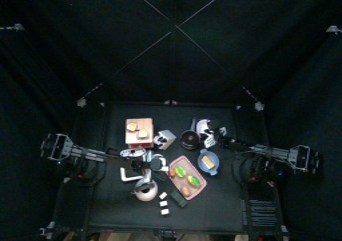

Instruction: Hand over white sushi piec

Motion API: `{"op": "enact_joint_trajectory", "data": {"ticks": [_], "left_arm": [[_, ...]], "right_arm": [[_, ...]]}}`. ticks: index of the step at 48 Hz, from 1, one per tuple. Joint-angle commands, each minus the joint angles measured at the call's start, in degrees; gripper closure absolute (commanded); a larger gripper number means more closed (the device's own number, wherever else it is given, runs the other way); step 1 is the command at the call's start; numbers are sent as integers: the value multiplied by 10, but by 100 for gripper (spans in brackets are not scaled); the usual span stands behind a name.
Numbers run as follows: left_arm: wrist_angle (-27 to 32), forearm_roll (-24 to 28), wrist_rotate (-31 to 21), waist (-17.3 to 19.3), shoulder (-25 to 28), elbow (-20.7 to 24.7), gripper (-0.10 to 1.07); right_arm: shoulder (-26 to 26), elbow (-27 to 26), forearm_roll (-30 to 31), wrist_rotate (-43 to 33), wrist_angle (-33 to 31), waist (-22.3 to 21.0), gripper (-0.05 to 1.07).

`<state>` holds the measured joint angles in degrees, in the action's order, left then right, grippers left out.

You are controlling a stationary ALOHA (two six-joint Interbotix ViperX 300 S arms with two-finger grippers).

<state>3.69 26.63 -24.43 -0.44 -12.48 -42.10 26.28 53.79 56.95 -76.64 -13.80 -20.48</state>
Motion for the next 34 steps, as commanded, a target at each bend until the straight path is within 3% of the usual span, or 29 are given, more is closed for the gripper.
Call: {"op": "enact_joint_trajectory", "data": {"ticks": [1,13,21,34], "left_arm": [[-54,4,2,28,-38,-7,31],[-168,4,2,60,-54,-62,31],[-235,3,2,65,-54,-80,31],[-257,1,1,63,-46,-83,31]], "right_arm": [[14,-26,14,2,18,25,25],[4,-65,79,1,120,83,25],[-28,-87,89,1,180,95,25],[-93,-126,87,1,248,103,24]]}}
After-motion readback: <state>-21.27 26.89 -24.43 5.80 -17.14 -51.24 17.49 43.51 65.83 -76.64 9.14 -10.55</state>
